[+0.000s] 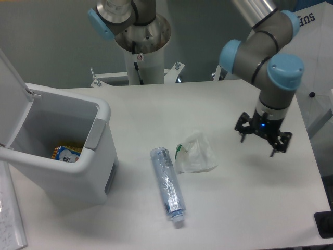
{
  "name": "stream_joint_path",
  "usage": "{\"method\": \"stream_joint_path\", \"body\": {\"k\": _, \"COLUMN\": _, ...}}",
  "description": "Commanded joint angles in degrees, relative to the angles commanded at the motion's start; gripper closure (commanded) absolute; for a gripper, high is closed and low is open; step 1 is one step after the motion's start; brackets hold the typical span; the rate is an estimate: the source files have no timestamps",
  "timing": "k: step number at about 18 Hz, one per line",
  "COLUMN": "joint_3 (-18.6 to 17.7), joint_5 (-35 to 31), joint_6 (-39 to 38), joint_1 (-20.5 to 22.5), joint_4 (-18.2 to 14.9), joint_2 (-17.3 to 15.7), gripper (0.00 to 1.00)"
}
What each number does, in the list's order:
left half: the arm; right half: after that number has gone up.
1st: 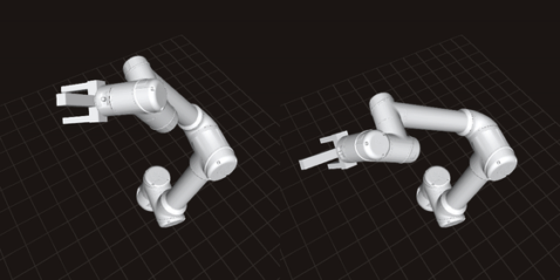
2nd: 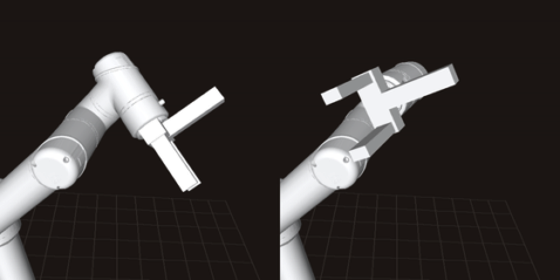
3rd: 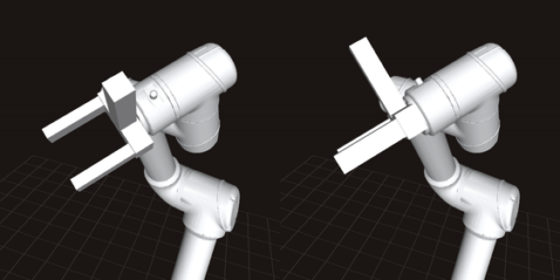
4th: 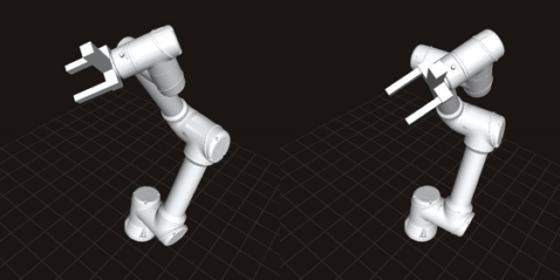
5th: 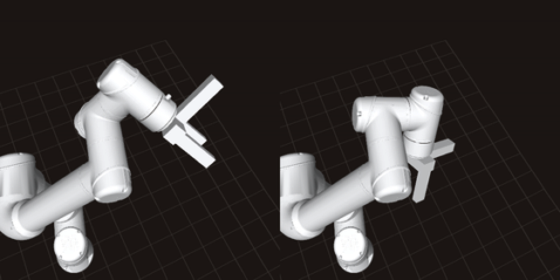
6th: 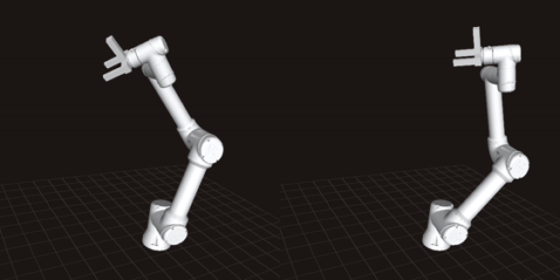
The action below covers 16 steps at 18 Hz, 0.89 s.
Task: Place the trash in the trash can
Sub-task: 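Move the open gripper over the clear plastic bag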
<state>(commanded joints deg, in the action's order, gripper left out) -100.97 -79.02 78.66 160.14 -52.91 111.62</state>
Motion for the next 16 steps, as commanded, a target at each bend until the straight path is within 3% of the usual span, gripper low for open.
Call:
{"method": "stream_joint_path", "body": {"k": 5, "joint_3": -4.7, "joint_5": 1.2, "joint_6": -1.1, "joint_1": -1.4, "joint_4": 0.5, "joint_2": -2.8, "gripper": 0.0}}
{"method": "stream_joint_path", "body": {"k": 16, "joint_3": -10.5, "joint_5": 1.0, "joint_6": -1.0, "joint_1": -6.1, "joint_4": 1.1, "joint_2": -3.1, "gripper": 0.0}}
